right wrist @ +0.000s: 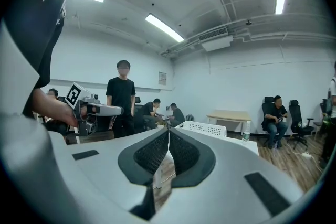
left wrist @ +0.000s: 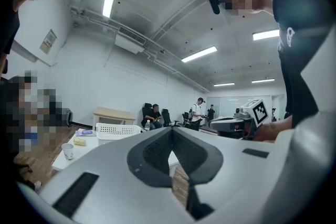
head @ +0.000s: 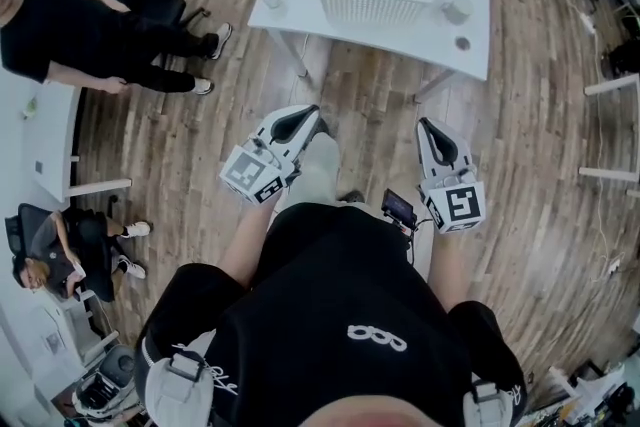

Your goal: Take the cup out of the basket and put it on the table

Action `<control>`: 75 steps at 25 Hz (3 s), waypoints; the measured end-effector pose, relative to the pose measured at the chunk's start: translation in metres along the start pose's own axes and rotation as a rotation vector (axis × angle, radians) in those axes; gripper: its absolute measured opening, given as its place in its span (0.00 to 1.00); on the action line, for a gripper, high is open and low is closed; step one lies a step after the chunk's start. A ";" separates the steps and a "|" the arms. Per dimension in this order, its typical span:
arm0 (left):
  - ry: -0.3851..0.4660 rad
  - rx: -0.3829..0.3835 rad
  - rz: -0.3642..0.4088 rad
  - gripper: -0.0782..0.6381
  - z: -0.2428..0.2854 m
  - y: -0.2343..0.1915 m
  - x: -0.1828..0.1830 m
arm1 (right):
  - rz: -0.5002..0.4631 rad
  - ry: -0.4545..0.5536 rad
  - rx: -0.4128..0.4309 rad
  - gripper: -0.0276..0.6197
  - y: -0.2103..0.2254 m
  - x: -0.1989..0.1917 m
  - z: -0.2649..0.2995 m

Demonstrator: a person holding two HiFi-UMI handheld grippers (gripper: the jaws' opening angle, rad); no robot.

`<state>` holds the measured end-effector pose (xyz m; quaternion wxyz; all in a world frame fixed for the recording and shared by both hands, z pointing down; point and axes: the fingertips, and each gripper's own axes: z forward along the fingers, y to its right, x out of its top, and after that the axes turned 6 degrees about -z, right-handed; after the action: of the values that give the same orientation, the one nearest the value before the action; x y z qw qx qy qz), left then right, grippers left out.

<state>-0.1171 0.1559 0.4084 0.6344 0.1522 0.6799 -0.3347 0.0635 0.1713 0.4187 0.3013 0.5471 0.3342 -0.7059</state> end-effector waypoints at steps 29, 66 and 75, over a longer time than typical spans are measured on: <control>-0.065 -0.160 -0.008 0.12 0.175 -0.231 0.061 | -0.027 -0.061 -0.034 0.08 0.148 0.028 0.265; 0.019 0.245 -0.034 0.12 0.282 -0.254 0.044 | -0.180 -0.092 0.470 0.08 0.238 -0.025 0.408; 0.031 0.284 -0.029 0.12 0.282 -0.264 0.044 | -0.221 -0.211 0.591 0.09 0.217 -0.074 0.479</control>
<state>-0.0754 -0.2289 0.4432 0.5911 0.2356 0.6376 -0.4343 -0.0224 -0.3370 0.5455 0.0842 0.4952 0.1394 -0.8534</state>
